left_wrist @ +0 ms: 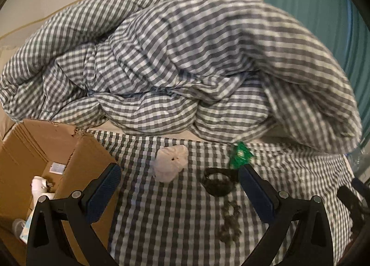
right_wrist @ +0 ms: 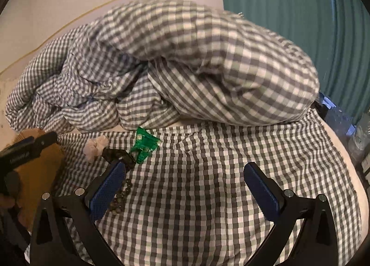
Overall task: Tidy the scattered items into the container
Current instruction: 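Move both grippers back over the tissue ball and green packet, then grasp the white tissue ball with the left gripper while the right grasps the green packet, then carry the tissue ball and green packet over the box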
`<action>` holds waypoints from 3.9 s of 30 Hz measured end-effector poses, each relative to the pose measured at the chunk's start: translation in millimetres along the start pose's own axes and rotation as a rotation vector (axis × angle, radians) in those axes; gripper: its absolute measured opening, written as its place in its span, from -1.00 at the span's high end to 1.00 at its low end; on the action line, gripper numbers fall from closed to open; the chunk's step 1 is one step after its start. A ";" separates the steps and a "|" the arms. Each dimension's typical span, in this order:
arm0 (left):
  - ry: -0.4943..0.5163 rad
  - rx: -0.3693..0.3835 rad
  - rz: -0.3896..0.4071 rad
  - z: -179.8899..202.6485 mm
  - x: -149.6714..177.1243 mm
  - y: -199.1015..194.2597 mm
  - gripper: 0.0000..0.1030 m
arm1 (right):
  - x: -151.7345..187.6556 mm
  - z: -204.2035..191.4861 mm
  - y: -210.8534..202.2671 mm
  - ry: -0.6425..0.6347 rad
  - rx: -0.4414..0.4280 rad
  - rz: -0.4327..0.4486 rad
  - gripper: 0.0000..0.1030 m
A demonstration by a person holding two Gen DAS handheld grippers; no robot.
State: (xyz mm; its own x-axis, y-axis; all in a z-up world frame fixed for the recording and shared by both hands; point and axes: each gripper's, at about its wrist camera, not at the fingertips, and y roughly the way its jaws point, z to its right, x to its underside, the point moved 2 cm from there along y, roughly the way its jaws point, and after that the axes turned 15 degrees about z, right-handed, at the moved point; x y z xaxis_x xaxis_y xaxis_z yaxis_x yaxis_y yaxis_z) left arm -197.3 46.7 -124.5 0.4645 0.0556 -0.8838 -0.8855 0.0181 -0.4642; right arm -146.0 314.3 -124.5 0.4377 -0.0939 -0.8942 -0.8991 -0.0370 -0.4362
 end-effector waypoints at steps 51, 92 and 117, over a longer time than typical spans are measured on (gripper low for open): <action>-0.016 -0.018 -0.099 -38.6 48.4 133.8 0.83 | 29.9 -85.9 189.0 -0.101 -0.116 -0.137 -0.98; -0.047 -0.009 0.074 -47.9 -44.0 -62.2 0.83 | -59.0 -137.5 -3.5 -0.099 -0.183 0.067 0.39; -0.074 -0.207 0.070 -223.0 -47.2 -175.4 0.83 | -68.0 -309.1 -114.6 -0.210 -0.436 0.166 0.39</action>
State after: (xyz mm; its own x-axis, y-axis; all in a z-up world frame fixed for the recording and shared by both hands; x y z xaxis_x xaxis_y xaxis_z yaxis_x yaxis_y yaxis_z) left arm -61.7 -181.7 -14.2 0.3934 0.1223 -0.9112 -0.8912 -0.1929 -0.4106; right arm -75.1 17.4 17.5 0.2404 0.0668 -0.9684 -0.8566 -0.4546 -0.2440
